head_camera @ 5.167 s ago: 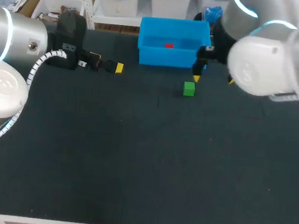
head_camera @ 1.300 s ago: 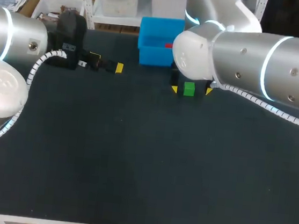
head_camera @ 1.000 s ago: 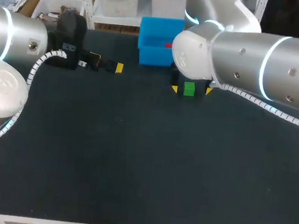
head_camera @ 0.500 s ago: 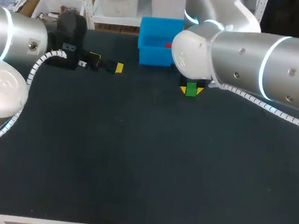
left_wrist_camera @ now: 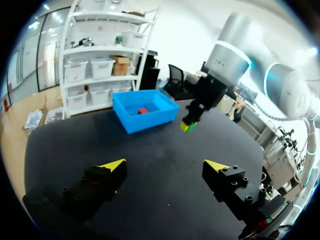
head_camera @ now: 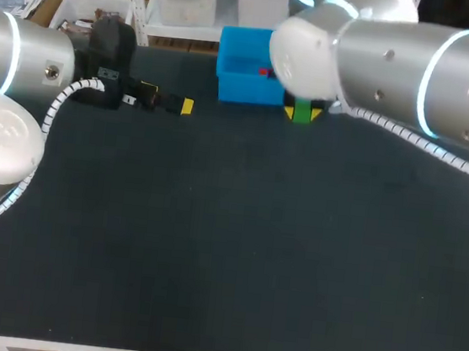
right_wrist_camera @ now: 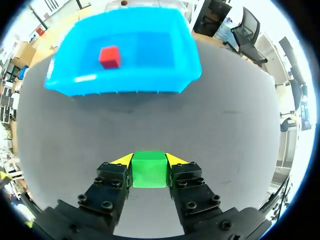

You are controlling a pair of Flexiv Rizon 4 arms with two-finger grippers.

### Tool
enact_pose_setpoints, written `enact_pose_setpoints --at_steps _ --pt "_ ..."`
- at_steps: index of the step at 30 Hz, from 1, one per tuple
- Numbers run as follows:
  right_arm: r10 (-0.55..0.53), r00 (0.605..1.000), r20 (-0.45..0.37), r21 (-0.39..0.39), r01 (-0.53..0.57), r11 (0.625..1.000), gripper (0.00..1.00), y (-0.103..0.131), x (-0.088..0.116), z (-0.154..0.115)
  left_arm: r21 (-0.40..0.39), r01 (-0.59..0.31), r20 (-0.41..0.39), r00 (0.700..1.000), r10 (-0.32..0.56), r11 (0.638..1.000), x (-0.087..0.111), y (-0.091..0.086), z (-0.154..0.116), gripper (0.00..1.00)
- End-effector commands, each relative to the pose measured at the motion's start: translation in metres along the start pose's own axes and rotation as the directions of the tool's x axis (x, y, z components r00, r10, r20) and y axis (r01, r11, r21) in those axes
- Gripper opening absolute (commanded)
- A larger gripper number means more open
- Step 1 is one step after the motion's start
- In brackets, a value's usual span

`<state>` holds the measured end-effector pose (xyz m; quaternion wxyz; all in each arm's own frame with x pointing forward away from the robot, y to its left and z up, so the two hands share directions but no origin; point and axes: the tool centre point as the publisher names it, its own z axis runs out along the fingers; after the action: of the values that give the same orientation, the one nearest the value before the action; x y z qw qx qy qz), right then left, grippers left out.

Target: Use the left arm to pick the red cube and place it into the blue plastic box first, then use the right arm to grasp the green cube and put it into the same blue plastic box after the first action is fully finished.

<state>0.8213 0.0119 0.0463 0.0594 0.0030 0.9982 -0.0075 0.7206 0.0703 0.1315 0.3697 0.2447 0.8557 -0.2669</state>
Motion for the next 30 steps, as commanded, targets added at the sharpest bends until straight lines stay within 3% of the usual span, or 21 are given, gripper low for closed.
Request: enact_pose_setpoints --at_steps 1,9,30 --pt "-0.008 0.998 0.055 -0.011 0.008 1.0 0.0 -0.004 0.01 -0.039 0.009 -0.002 0.009 1.0 0.002 1.0 0.002 0.002 0.0 1.0" --pt "-0.028 0.993 0.116 -0.043 0.034 0.999 0.0 0.005 0.002 -0.077 0.009 -0.002 0.009 1.0 0.002 1.0 0.002 0.002 0.0 1.0" --pt "-0.034 0.993 0.11 -0.055 0.04 0.998 0.0 0.007 0.0 -0.08 0.009 -0.002 0.009 1.0 0.002 1.0 0.002 0.002 0.0 1.0"
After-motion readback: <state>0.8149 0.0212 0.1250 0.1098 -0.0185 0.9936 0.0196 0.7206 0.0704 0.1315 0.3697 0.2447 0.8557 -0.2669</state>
